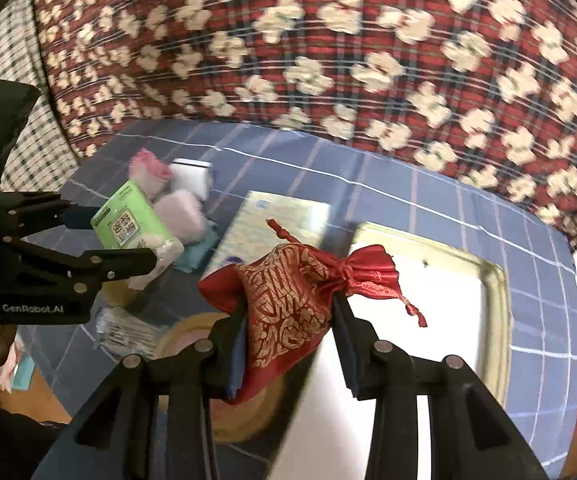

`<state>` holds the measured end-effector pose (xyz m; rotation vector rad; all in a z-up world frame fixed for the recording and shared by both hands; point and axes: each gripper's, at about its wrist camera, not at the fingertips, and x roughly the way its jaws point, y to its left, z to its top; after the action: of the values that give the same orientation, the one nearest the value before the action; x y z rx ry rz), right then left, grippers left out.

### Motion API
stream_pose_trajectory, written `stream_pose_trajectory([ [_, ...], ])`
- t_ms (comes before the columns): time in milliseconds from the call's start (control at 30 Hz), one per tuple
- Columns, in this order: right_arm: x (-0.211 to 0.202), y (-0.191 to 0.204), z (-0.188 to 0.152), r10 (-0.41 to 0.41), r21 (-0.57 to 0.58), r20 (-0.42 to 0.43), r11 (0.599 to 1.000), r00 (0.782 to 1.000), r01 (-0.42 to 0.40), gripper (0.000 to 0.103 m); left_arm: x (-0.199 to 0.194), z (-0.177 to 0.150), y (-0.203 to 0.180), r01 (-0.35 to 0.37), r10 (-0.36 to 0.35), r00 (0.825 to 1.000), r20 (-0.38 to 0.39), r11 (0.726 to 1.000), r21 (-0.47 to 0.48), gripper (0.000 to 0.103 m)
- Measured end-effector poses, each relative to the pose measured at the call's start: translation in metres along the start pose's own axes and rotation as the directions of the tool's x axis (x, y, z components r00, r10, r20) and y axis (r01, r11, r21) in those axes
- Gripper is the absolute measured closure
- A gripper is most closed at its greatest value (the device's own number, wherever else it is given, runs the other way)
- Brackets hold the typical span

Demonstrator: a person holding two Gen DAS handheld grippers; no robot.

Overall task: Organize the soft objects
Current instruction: 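Carry the green pack into the white tray and release while the right tool drops the red pouch there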

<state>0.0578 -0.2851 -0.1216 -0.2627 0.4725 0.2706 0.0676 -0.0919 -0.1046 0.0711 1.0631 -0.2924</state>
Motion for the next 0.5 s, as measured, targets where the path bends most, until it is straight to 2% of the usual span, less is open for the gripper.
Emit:
stream_pose_trajectory([
  [233,-0.007,-0.033,-0.017,-0.073,0.090,-0.028,0.993,0.997,0.075,0.062,0.012,0.013,-0.038,0.069,-0.068,0.997,-0.022,0.992,0.107,0.039],
  [500,-0.013,-0.070,-0.039,-0.148,0.184,-0.081,0.970,0.986,0.160,0.062,0.026,0.020,-0.091,0.163,-0.150,0.986,-0.069,0.955,0.249,0.039],
])
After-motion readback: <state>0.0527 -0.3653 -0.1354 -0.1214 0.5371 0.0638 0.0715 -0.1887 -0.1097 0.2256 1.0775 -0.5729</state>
